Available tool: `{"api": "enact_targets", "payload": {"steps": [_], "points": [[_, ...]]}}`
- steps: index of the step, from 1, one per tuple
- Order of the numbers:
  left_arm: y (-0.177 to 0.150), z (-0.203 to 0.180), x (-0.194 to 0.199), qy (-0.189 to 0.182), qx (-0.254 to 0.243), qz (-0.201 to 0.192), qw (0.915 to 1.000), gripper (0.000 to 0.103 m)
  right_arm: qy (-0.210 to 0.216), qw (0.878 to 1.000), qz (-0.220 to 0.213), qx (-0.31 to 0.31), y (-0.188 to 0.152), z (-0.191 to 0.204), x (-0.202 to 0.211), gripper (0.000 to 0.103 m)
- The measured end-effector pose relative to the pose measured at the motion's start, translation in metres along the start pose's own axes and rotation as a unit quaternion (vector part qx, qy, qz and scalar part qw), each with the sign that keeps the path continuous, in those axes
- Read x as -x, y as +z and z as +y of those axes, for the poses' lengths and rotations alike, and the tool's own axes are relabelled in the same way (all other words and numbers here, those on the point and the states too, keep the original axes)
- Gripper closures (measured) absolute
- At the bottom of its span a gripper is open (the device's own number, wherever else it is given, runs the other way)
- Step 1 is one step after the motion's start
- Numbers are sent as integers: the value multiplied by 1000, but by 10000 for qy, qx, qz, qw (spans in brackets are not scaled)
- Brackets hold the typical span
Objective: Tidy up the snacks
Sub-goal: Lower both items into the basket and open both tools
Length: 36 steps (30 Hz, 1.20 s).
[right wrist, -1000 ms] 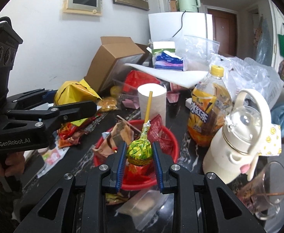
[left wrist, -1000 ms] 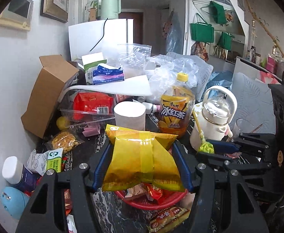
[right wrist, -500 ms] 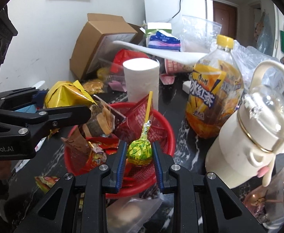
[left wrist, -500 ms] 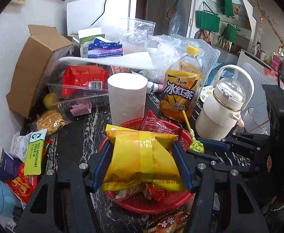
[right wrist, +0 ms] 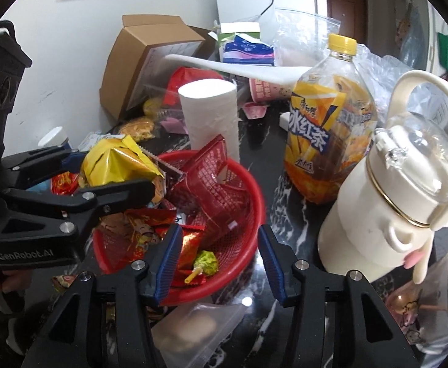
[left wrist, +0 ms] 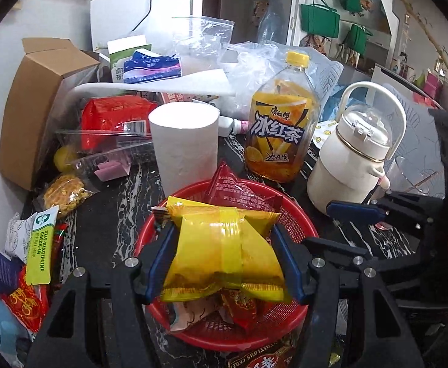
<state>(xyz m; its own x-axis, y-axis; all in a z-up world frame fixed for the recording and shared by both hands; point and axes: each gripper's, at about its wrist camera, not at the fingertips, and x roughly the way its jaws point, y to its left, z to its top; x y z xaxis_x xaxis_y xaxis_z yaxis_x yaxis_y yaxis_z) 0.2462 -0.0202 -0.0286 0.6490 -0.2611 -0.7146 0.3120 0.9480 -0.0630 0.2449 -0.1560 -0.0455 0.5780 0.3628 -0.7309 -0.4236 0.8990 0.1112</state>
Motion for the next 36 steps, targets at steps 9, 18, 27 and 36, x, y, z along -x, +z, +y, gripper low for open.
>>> {"api": "enact_targets", "payload": {"steps": [9,18,27,36], "points": [[3,-6,-30,-165,-72,412,9990,42,-125,9997,-199,-64,4,-10,16,52],[-3,-22,-52,33,-354,945,9949,42,-29,9995,-285,-127,6,-13,25,52],[-4,-22,-41,-273,-196,817,9961,42,43,9995,-313,-69,7,-9,28,52],[3,-19,-17,106,-193,525,9984,26,32,9991,-402,-96,8,-8,36,52]]}}
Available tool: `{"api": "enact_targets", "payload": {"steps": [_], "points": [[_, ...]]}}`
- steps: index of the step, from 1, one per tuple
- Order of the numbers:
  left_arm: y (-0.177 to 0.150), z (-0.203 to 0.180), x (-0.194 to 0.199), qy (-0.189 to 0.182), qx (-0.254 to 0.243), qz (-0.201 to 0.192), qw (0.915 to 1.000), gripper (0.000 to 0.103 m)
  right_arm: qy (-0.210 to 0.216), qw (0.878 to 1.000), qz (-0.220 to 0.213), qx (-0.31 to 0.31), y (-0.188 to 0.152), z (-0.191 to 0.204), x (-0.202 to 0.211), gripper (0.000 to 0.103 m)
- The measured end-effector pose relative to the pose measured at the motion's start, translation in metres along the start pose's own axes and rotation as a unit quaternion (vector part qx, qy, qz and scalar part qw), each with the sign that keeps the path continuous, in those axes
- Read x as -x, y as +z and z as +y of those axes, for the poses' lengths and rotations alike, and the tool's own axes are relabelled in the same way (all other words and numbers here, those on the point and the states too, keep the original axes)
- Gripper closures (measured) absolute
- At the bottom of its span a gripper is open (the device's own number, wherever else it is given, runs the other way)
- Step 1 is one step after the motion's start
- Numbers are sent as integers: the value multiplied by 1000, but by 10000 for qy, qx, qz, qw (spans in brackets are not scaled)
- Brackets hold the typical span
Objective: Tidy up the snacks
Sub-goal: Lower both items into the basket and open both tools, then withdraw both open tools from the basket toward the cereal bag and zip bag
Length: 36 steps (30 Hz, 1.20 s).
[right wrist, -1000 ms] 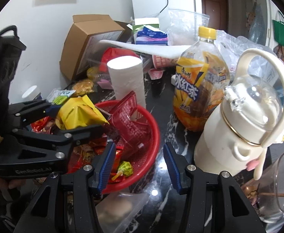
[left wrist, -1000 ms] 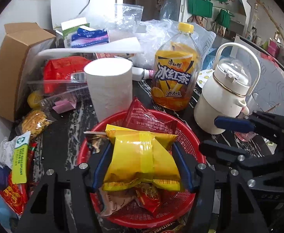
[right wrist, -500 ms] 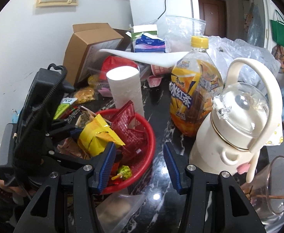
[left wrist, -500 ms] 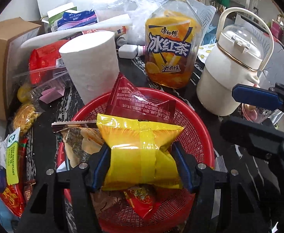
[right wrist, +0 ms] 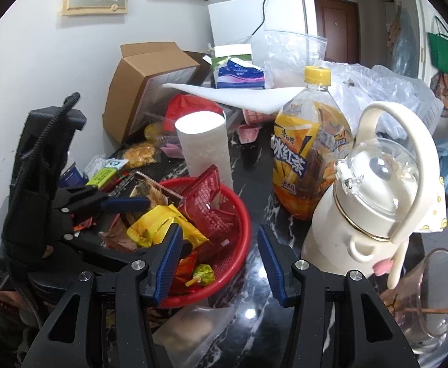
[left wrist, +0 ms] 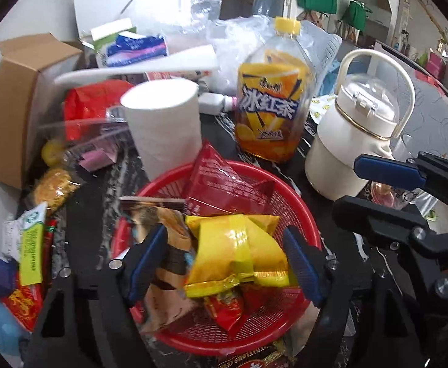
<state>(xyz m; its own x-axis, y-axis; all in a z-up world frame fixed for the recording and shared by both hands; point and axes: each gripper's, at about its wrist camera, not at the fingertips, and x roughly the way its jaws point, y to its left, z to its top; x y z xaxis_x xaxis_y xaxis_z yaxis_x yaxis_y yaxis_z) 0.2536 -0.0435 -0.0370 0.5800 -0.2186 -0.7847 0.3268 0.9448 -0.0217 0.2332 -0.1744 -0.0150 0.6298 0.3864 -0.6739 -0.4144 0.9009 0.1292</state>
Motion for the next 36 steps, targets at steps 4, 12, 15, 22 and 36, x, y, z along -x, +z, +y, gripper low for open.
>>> {"api": "enact_targets", "payload": {"steps": [4,12,15,22,36], "points": [[1,7,11,-10,82,-91,9999,26,2,10000,-58,-25,2,3,4,52],[5,15,56,183,243,-619,9976,26,-30,9995,-286,-138,9,12,26,52],[6,14,78,257,215,-846,9959,26,-72,9991,-412,-101,13,18,40,52],[-2,0,129,393,57,-1330,9903,26,-153,9971,-746,78,14,39,82,52],[-35,-31,202,291,-199,-1872,9817,26,-329,9908,-1264,339,-10,78,157,47]]}}
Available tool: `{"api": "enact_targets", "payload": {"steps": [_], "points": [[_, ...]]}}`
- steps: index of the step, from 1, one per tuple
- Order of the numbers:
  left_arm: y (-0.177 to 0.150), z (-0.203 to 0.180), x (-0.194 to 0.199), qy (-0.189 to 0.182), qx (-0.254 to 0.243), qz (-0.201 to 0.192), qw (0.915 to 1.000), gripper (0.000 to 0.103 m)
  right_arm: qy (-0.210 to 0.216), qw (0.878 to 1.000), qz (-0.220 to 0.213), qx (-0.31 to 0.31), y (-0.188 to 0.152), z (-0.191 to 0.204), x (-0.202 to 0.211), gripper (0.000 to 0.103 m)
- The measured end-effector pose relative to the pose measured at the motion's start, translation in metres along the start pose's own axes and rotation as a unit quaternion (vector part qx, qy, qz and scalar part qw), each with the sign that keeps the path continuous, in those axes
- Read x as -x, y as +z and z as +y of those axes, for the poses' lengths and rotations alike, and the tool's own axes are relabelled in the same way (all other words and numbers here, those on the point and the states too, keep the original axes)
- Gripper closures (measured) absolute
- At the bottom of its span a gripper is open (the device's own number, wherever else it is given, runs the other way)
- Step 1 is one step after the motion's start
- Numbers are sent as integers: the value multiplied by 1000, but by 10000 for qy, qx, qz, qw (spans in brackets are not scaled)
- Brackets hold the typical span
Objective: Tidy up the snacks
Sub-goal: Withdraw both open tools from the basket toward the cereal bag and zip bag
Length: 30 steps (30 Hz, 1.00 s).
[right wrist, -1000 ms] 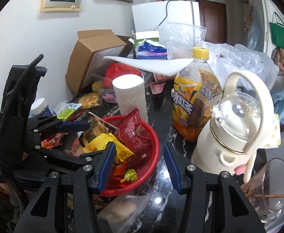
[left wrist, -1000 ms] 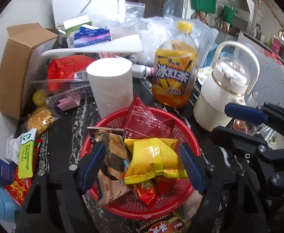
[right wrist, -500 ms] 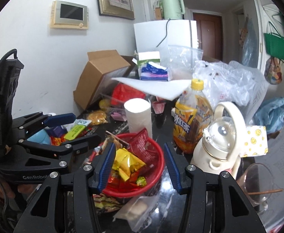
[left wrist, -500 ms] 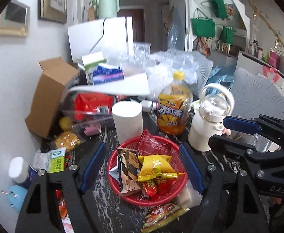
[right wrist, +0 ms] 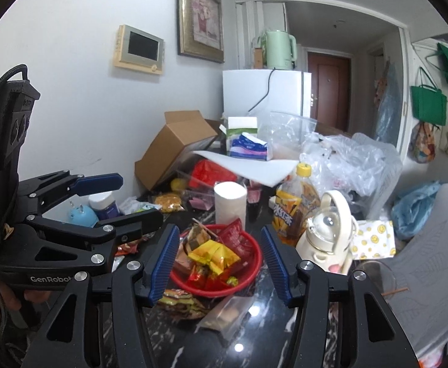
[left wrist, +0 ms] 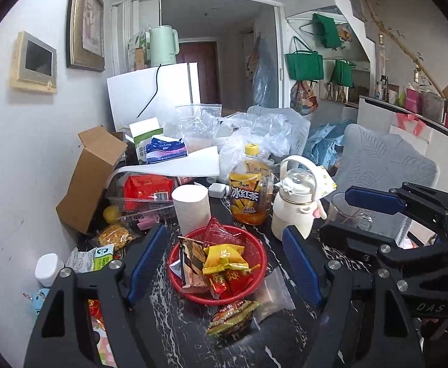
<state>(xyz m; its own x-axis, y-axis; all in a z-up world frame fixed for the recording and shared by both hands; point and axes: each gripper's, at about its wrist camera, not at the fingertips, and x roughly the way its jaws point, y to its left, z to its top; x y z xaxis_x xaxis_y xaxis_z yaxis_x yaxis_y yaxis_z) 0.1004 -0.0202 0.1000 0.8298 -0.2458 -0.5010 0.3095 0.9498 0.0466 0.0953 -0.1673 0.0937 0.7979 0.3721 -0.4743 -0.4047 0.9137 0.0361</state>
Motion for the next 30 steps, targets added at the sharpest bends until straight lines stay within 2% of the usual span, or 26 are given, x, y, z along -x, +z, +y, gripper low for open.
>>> {"api": "enact_targets", "payload": {"steps": [8,15,27,30], "points": [[-27,-12,20,-212,-41,66,9997,26,-73,10000,43,-39,-24,11,23,47],[-53,-21,25,-408,-102,219,9989,26,-146,9992,309,-217,-55,14,34,47],[-100,-23,3,-599,124,749,9953,26,-37,9945,879,-573,-104,9,15,47],[-111,-23,-5,-499,168,870,9948,26,65,9916,1048,-758,-116,5,6,47]]}}
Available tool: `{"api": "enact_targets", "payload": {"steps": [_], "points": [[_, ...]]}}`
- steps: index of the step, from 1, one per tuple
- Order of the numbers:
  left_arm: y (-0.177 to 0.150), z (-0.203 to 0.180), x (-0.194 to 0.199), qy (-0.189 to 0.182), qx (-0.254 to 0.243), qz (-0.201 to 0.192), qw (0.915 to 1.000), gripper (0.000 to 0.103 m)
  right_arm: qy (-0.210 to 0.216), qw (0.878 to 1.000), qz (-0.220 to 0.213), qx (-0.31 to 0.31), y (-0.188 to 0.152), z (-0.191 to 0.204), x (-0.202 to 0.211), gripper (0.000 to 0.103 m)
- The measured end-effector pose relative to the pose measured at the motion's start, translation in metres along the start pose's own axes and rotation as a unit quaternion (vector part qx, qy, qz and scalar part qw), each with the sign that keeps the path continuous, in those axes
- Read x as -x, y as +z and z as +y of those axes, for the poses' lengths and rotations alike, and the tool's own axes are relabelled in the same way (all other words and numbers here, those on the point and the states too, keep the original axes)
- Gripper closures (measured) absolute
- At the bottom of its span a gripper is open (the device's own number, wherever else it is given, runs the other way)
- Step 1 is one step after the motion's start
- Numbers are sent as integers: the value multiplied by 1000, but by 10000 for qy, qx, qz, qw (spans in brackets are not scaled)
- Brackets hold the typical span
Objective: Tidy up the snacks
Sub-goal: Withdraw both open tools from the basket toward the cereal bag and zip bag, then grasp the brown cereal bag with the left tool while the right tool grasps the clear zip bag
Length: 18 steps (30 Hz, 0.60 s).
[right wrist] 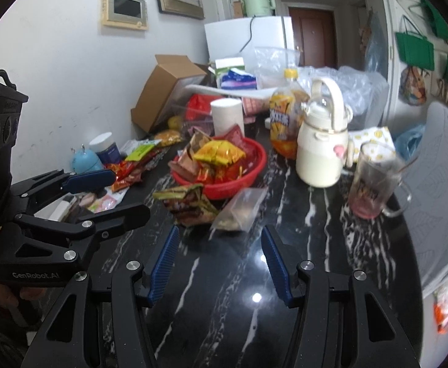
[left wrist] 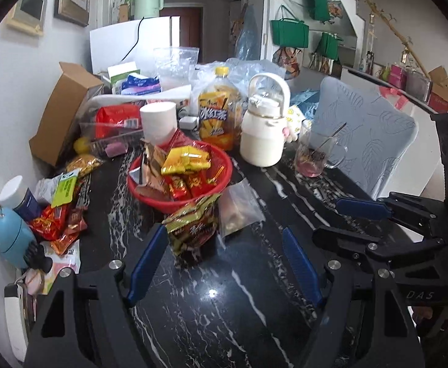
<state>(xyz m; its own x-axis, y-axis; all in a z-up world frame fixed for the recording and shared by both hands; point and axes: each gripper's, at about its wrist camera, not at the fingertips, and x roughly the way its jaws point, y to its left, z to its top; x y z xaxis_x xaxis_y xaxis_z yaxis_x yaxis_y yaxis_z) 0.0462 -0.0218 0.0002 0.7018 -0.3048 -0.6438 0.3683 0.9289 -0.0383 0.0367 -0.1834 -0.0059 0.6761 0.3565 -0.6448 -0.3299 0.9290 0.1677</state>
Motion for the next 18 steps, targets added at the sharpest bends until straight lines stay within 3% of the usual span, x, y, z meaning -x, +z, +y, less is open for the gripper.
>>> {"api": "enact_targets", "payload": {"steps": [8,14,18], "points": [[-24,14,-29,-8,319,364,9988,26,84,9981,514,-340,-17,-17,-37,47],[-35,29,-56,-162,718,633,9953,26,135,9962,727,-466,-17,-25,-60,47],[-32,34,-67,-66,744,663,9950,26,149,9954,822,-462,-11,-30,-75,47]]}}
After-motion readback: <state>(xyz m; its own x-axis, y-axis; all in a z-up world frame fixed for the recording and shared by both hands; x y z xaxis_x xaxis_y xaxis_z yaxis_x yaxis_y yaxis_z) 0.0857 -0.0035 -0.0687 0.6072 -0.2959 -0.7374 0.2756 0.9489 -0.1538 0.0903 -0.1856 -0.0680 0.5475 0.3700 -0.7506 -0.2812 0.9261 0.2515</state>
